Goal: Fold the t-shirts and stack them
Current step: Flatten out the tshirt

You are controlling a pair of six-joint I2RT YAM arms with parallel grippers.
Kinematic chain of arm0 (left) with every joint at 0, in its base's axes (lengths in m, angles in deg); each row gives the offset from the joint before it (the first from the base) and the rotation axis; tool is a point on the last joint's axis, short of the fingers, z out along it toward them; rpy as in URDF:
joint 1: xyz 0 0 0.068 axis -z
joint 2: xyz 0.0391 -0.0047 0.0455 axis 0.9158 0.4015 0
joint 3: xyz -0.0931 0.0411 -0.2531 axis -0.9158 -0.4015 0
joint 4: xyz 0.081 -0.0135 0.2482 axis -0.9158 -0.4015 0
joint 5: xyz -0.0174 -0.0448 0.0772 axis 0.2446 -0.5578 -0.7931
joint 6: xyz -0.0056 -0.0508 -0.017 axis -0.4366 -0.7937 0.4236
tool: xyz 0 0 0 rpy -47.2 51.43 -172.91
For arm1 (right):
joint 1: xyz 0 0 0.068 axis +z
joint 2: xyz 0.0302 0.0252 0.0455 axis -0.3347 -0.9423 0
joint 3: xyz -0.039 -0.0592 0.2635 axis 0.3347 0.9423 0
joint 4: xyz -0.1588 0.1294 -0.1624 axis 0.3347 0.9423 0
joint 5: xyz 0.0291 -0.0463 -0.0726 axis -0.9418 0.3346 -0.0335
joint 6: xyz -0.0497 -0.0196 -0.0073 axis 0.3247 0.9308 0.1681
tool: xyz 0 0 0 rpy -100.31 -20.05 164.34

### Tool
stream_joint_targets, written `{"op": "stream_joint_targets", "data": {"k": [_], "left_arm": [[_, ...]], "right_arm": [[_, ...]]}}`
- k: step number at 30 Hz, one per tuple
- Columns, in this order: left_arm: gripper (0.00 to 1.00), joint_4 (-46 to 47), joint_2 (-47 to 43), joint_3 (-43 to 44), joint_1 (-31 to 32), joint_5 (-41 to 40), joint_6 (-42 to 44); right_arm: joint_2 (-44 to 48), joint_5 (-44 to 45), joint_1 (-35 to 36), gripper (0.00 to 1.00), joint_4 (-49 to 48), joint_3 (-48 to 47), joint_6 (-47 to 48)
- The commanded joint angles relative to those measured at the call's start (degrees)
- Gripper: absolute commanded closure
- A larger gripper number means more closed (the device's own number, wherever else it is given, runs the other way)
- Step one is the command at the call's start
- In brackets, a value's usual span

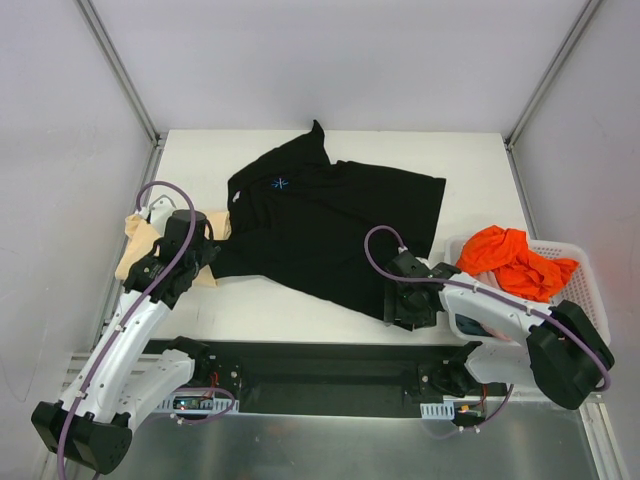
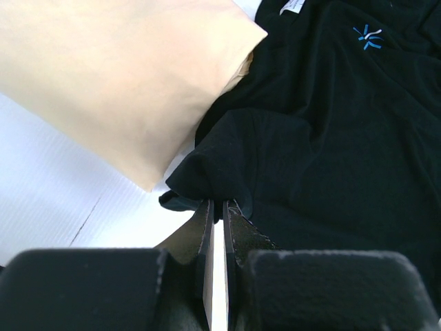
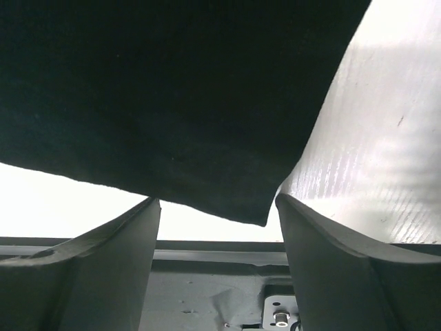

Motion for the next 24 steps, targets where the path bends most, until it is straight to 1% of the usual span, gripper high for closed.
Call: {"op": "stream_joint_targets", "data": {"k": [1, 2, 5, 6, 7, 8, 10, 11, 13, 14, 15, 19, 24], "left_arm": [[1.0, 1.24, -0.21, -0.15, -0.31, -0.38, 1.13], [1.0, 1.24, -0.03, -0.15, -0.31, -0.38, 1.13], [1.0, 1.24, 0.23, 0.03, -0.31, -0.38, 1.05], [1.0, 1.24, 0.32, 0.2, -0.31, -0.38, 0.96], [1.0, 1.24, 0.32, 0.2, -0.31, -0.38, 0.96], [1.0, 1.24, 0.23, 0.2, -0.31, -0.47, 0.96], [1.0, 1.24, 0.15, 0.2, -0.31, -0.38, 0.96], [1.0, 1.24, -0.03, 0.2, -0.31, -0.38, 0.78], [1.0, 1.15, -0.12, 0.2, -0.31, -0.38, 0.69], [1.0, 1.24, -0.12, 0.2, -0.31, -0.3, 0.61], [1.0, 1.33, -0.03, 0.37, -0.31, -0.21, 0.61], [1.0, 1.86, 0.58, 1.52, -0.31, 0.23, 1.83], [1.0, 4.31, 1.11, 5.38, -0.23, 2.69, 4.64]], "right_arm": [[-0.82, 1.8, -1.56, 0.27, -2.39, 0.86, 1.69], [-1.17, 1.62, -1.74, 0.27, -2.74, 0.95, 2.04], [-2.49, 1.45, -2.01, 0.34, -4.84, 1.21, 3.18], [-3.1, 0.66, -2.1, 0.39, -5.29, 1.04, 3.53], [-3.72, 0.13, -2.01, 0.42, -6.33, 0.95, 3.62], [-4.85, -0.66, -2.1, 0.49, -7.04, 1.12, 4.15], [-5.65, -1.89, -2.1, 0.56, -8.71, 1.21, 4.68], [-5.92, -1.98, -2.01, 0.63, -9.07, 1.21, 5.2], [-5.4, -1.02, -2.01, 0.72, -9.59, 0.78, 6.08], [-4.09, -0.49, -2.01, 0.87, -9.95, 0.6, 6.43], [-3.29, 0.9, -2.1, 1.0, -10.21, 0.25, 6.61], [2.59, 4.33, -2.1, 0.99, -11.18, -2.21, 8.02], [9.36, 12.93, -2.01, 0.99, -10.92, -7.83, 11.18]]}}
